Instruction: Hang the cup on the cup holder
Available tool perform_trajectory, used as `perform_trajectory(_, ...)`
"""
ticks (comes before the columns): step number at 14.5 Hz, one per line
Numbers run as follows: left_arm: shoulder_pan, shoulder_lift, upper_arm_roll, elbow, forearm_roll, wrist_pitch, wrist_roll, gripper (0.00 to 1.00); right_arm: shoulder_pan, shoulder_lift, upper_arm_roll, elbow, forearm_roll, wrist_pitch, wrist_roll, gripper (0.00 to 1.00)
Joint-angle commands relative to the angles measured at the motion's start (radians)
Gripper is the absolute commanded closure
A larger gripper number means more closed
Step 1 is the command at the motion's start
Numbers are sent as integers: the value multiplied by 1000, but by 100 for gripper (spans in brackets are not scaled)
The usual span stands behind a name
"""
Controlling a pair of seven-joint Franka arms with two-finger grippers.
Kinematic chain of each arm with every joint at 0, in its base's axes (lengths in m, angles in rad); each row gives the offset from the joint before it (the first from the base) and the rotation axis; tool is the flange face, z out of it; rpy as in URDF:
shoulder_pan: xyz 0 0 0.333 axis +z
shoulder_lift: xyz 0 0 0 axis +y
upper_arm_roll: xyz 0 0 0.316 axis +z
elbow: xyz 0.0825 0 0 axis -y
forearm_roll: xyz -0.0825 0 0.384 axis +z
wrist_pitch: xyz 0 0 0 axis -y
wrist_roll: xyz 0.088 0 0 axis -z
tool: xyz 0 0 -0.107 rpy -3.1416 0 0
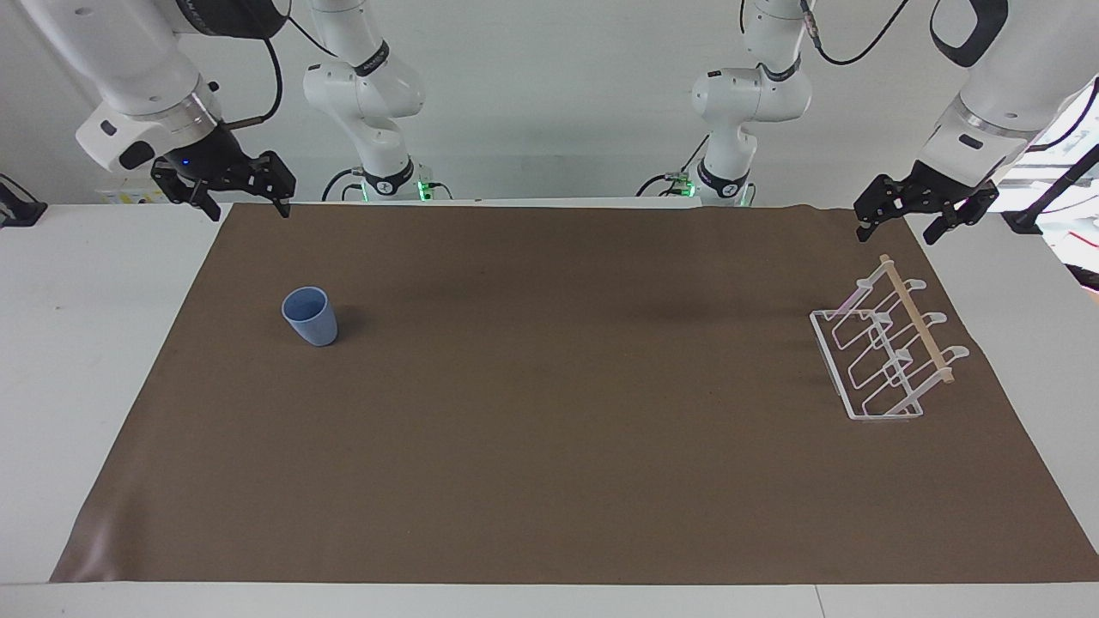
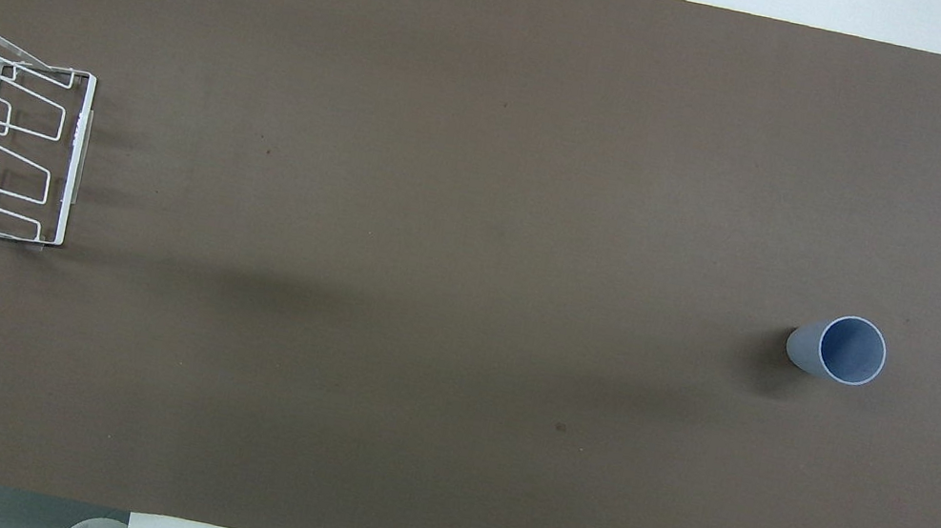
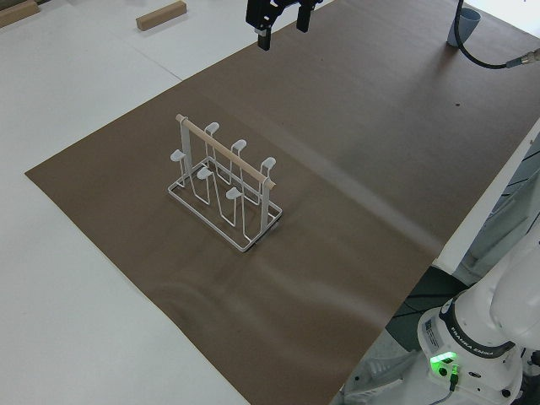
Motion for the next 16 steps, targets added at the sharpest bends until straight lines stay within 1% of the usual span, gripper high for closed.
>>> perform_trajectory(1, 5, -9, -1, 0, 16, -11, 6, 0, -13, 0, 5, 9, 16, -11, -2, 1)
perform_trajectory(8, 5, -9, -1, -2, 16, -11, 6, 0, -11, -16, 5, 0, 16, -18, 1, 1)
perform_trajectory(10, 5, -9, -1, 0, 16, -11, 6, 0, -16, -34, 5, -30, 17, -42, -2, 1)
perform_trajectory(12, 5, -9, -1, 0, 16, -11, 4, 0, -9, -39, 5, -40, 16, -51, 0, 1)
perform_trajectory(14, 5, -9, -1, 0, 16, -11, 6, 0, -19, -37, 5, -43, 13, -19, -3, 1)
perform_trajectory(16, 5, -9, -1, -2, 16, -11, 4, 0, -20, -42, 4, -73, 5, 51, -11, 1)
